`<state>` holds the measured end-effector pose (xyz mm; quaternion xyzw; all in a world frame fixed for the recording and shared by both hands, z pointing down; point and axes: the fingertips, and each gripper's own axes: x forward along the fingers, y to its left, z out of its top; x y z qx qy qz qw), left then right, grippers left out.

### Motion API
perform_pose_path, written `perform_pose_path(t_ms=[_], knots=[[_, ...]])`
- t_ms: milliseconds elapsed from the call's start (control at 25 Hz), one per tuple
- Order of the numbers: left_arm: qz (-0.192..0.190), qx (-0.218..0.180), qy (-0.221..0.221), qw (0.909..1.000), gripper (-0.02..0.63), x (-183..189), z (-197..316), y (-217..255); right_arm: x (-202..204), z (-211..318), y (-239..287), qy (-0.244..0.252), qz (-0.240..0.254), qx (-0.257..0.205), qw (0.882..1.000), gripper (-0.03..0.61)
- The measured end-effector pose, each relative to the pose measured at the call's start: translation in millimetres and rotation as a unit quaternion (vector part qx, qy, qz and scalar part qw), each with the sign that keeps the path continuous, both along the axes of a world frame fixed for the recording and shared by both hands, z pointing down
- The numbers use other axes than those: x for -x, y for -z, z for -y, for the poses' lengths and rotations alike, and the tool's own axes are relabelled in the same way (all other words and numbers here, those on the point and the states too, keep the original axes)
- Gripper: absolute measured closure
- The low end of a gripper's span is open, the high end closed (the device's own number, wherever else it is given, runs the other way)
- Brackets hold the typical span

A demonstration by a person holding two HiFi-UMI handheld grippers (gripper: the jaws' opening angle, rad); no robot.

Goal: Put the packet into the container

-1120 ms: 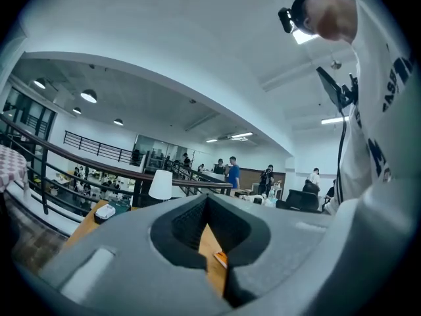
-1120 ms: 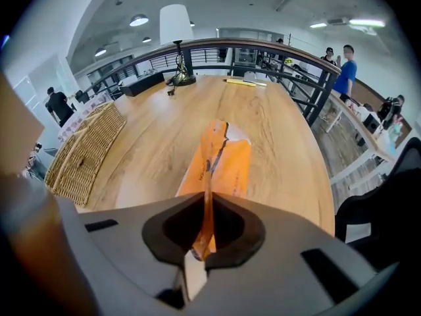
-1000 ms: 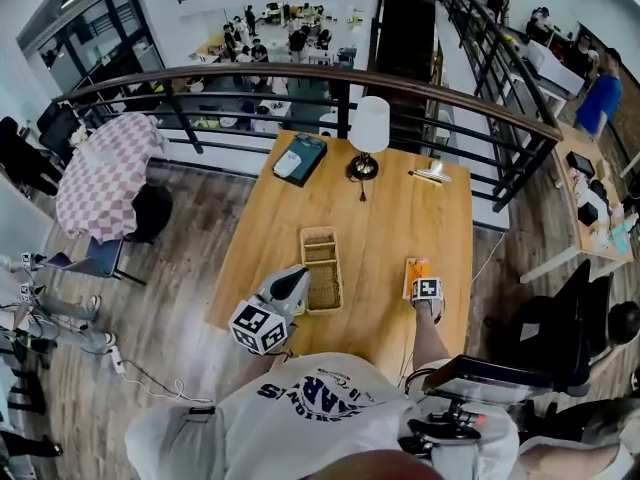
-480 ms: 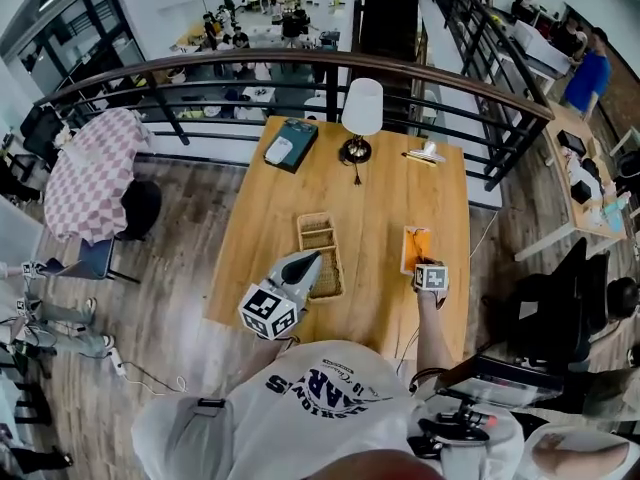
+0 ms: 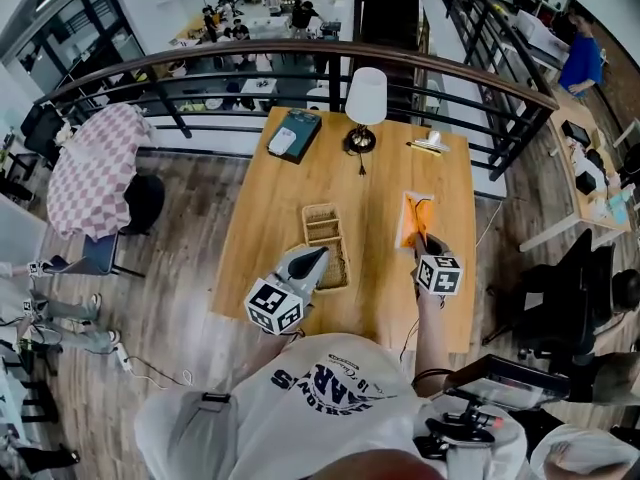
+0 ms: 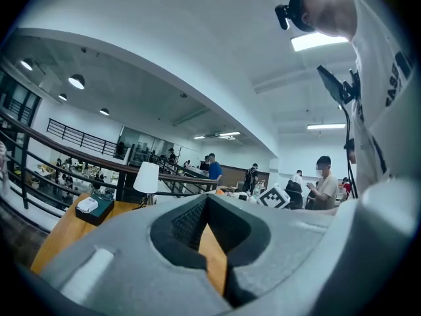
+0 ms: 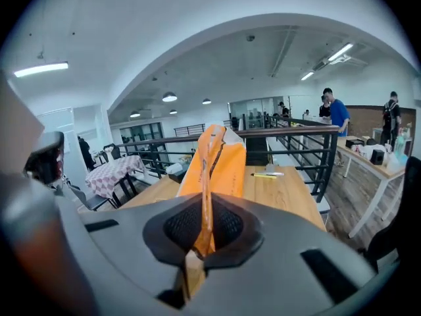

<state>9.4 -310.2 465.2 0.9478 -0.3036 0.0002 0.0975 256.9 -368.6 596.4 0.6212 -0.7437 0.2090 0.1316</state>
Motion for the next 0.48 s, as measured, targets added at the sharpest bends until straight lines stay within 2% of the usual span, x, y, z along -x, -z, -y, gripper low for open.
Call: perform_pose_path(t_ms=[240, 480], knots=[[-0.001, -0.002, -0.001, 1.0, 0.614, -1, 0, 2, 16, -5, 95, 0.011, -0.006, -0.101, 0.995, 0.569], [0.0, 0.001, 0.0, 1.0, 0.614, -1, -3, 1, 20, -16, 192, 0.015, -0.011, -0.206, 0.978, 0.569]])
